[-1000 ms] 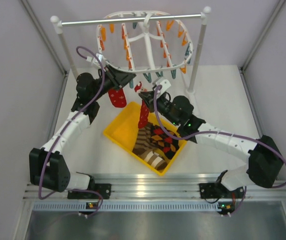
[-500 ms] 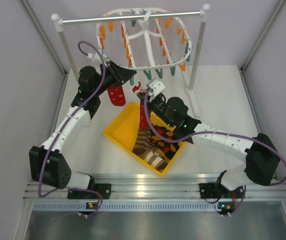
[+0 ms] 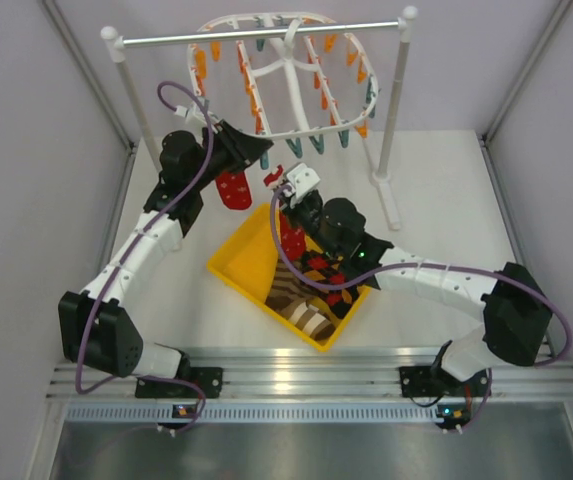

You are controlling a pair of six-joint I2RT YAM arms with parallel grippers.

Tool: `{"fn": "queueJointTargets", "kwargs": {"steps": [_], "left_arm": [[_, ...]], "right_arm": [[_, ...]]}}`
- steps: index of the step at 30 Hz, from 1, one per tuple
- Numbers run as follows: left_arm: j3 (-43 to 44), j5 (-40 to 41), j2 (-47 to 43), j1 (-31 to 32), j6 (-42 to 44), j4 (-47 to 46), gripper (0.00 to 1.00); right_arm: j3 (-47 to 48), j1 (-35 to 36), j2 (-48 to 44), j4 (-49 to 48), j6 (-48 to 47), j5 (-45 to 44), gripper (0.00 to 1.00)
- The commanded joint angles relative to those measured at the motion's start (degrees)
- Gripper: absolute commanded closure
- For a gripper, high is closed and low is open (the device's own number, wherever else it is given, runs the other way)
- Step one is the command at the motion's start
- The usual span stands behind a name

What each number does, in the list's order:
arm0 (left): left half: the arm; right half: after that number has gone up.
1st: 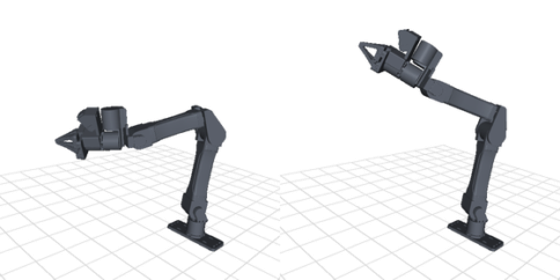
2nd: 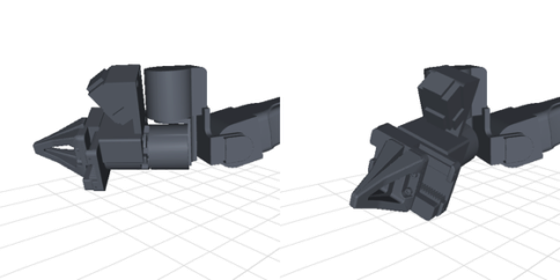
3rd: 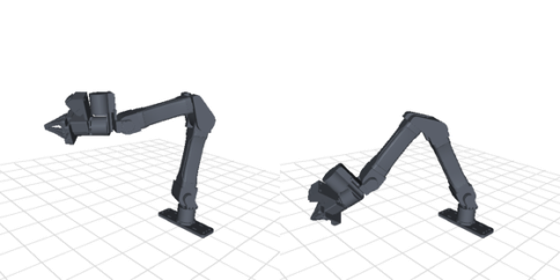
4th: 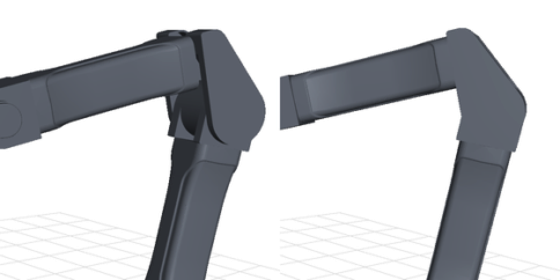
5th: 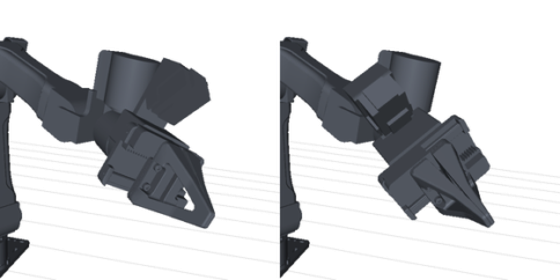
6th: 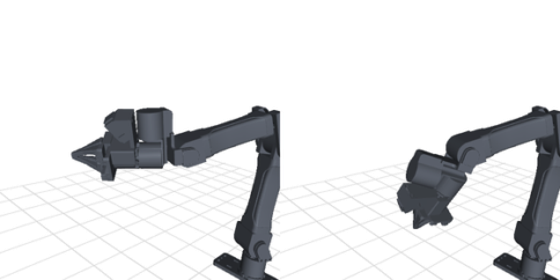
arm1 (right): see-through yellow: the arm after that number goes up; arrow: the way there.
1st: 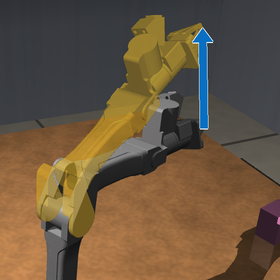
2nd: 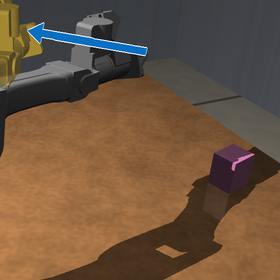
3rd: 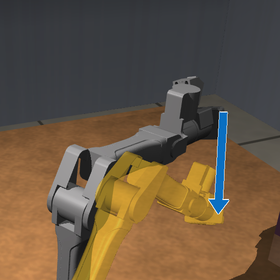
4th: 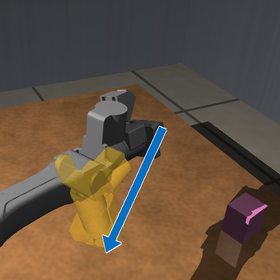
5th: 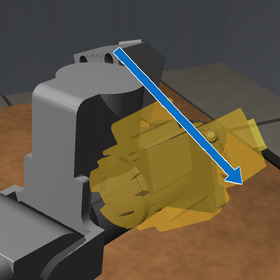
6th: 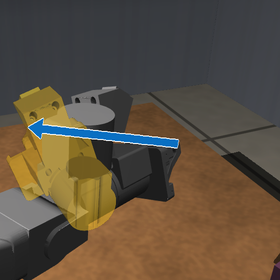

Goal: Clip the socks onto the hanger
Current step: Clamp the sock onto the hanger.

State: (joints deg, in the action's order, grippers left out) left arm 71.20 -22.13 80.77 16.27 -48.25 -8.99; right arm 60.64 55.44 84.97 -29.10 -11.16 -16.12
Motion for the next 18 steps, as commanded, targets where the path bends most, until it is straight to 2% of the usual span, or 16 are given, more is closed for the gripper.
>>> {"fn": "queueJointTargets", "kwargs": {"steps": [1,18], "left_arm": [[0.87,4.29,0.53,-0.19,0.00,3.98,1.00],[0.34,3.32,0.70,0.25,-0.09,3.19,1.00]], "right_arm": [[3.78,0.81,0.46,-1.31,-0.45,-2.16,1.00],[6.59,0.81,1.69,-1.13,-0.18,-2.95,1.00]]}}
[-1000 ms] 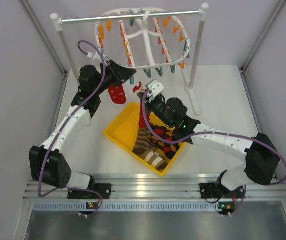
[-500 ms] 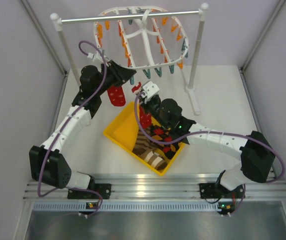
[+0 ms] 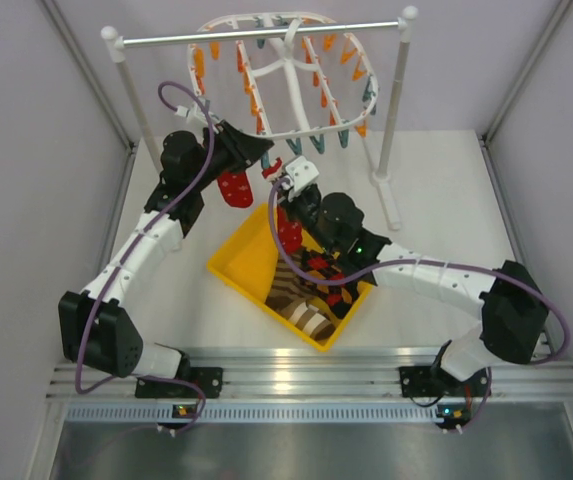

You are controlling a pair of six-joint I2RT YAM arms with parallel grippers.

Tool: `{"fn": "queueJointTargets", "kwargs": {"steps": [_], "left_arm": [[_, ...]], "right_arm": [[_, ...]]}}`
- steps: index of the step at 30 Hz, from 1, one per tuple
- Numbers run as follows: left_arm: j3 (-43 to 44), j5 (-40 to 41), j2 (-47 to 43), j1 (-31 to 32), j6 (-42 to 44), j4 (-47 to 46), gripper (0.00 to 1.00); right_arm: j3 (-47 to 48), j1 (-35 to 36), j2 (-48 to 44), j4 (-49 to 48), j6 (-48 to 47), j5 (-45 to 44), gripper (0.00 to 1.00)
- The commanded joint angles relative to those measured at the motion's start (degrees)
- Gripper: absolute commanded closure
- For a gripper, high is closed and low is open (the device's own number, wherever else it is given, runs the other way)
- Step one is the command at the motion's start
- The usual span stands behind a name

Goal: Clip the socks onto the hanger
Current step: Clamp the sock onto the hanger.

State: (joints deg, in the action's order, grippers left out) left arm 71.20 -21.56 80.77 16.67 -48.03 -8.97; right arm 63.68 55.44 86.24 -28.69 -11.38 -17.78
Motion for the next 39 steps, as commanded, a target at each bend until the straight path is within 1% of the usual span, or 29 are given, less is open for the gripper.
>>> {"fn": "queueJointTargets", "kwargs": {"steps": [1,20,22,23,26,31,37,38,39], "left_arm": [[0.34,2.75,0.62,-0.14,-0.40,3.08,1.00],[-0.62,2.05,0.53,-0.05,-0.40,1.94,1.00],[-0.62,1.70,0.61,-0.05,-0.57,1.59,0.98],[-0.71,1.35,0.79,-0.05,-1.01,1.33,0.96],[-0.89,0.30,0.88,-0.05,-2.50,-0.16,0.85],[-1.24,-1.55,0.26,-0.14,-5.57,-3.68,0.74],[-1.85,-2.26,-0.18,-0.14,-6.46,-6.23,0.63],[-1.94,-2.08,-0.35,-0.14,-6.55,-6.41,0.56],[-1.94,-1.99,-0.27,-0.23,-6.55,-6.67,0.55]], "right_arm": [[3.64,0.81,0.60,-1.46,0.04,-1.47,1.00],[6.37,-0.33,1.57,-1.99,0.48,-1.73,1.00],[6.28,-0.51,1.48,-1.81,0.48,-1.47,1.00],[6.37,-0.42,1.74,-1.81,0.48,-1.47,1.00],[6.28,-0.68,1.92,-1.90,0.48,-1.47,1.00],[6.10,-1.30,2.00,-1.81,0.30,-1.38,1.00],[6.37,-1.83,2.01,-1.90,0.04,-1.12,1.00],[6.37,-1.91,1.92,-1.90,0.04,-1.12,1.00],[6.37,-1.91,1.92,-1.90,0.04,-1.03,1.00]]}}
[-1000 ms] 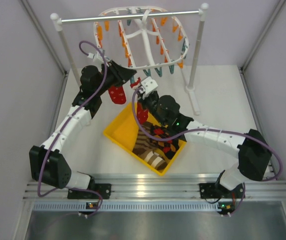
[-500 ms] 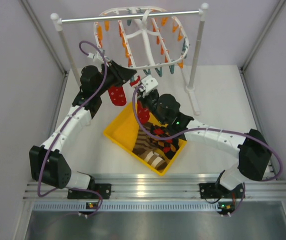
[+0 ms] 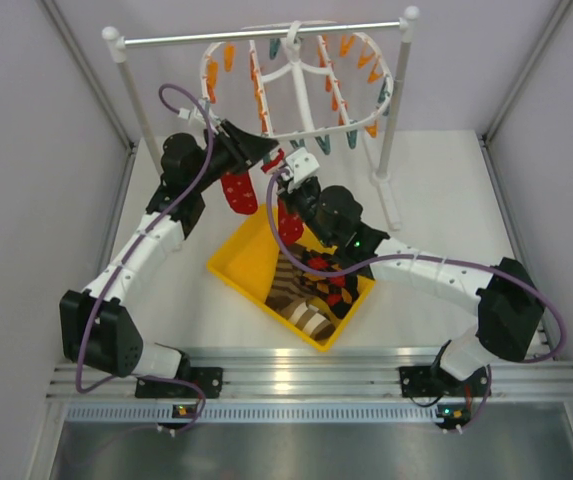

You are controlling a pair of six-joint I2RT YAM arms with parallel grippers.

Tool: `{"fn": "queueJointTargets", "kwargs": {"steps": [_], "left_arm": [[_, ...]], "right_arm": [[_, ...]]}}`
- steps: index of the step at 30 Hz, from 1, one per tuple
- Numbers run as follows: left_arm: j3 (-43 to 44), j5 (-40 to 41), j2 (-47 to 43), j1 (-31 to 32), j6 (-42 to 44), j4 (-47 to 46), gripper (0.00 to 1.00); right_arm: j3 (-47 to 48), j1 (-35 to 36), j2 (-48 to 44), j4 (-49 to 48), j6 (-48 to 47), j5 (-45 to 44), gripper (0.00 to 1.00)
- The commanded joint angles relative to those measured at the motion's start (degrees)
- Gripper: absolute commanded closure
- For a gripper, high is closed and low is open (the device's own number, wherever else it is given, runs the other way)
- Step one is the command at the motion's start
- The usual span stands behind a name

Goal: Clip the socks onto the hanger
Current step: Clamp the sock onto the hanger.

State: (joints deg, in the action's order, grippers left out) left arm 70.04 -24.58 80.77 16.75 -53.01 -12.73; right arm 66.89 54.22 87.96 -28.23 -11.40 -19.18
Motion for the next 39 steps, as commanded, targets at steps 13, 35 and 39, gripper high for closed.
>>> {"fn": "queueJointTargets", "kwargs": {"steps": [13,35,39], "left_arm": [[-3.50,1.99,-2.46,-0.84,-1.13,-3.97,0.16],[-12.48,3.57,-20.30,-4.36,15.12,20.09,0.02],[-6.68,6.47,-20.04,-4.89,23.38,33.62,0.02]], "right_arm": [[1.49,-1.04,-0.69,-1.48,0.32,0.46,1.00],[-2.47,-1.83,-2.26,4.31,3.48,16.19,0.60],[-4.05,-1.74,-7.71,8.97,4.89,16.54,0.38]]}}
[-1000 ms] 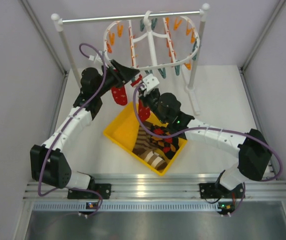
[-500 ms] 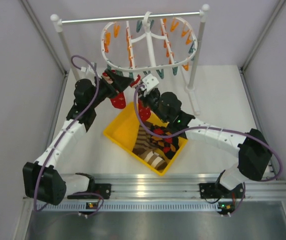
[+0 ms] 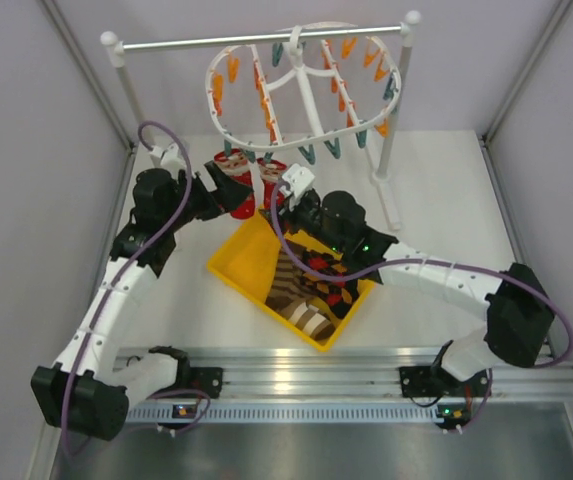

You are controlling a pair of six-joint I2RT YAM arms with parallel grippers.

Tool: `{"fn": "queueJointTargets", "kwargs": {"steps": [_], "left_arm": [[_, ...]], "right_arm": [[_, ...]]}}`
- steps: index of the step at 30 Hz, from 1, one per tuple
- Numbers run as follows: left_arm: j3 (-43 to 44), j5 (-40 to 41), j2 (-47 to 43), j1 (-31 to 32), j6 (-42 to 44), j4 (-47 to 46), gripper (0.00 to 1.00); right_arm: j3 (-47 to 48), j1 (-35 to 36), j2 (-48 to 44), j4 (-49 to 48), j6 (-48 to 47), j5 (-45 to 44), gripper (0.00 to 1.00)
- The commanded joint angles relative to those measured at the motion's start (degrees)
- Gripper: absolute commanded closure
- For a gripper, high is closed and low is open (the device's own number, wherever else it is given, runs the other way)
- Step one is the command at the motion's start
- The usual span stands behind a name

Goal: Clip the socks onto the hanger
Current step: Clamp the sock onto the hanger, then reset both arms

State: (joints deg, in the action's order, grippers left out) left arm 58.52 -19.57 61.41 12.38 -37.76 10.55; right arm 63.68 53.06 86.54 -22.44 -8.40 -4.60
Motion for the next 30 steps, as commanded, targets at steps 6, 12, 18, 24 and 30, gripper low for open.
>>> {"fn": "queueJointTargets", "kwargs": {"steps": [6,12,18,24,30], "left_arm": [[8.89,3.84,-0.85,-1.13,22.69,24.07,0.02],[8.28,5.87,-2.08,-1.13,32.21,29.18,0.02],[3.88,4.37,-4.36,-1.13,36.43,29.00,0.02],[1.60,3.32,-5.77,-1.48,37.23,29.53,0.02],[-0.60,2.35,-6.30,-2.27,37.23,28.13,0.02]], "right_arm": [[-2.95,-0.85,-16.73,17.03,2.95,1.88,0.17],[-6.36,-6.01,-26.41,31.03,7.43,3.80,0.00],[-13.30,-18.76,-35.99,35.53,14.90,8.82,0.00],[-23.32,-26.24,-46.89,37.20,17.63,10.14,0.00],[-28.69,-27.39,-52.61,36.06,17.55,10.49,0.00]]}}
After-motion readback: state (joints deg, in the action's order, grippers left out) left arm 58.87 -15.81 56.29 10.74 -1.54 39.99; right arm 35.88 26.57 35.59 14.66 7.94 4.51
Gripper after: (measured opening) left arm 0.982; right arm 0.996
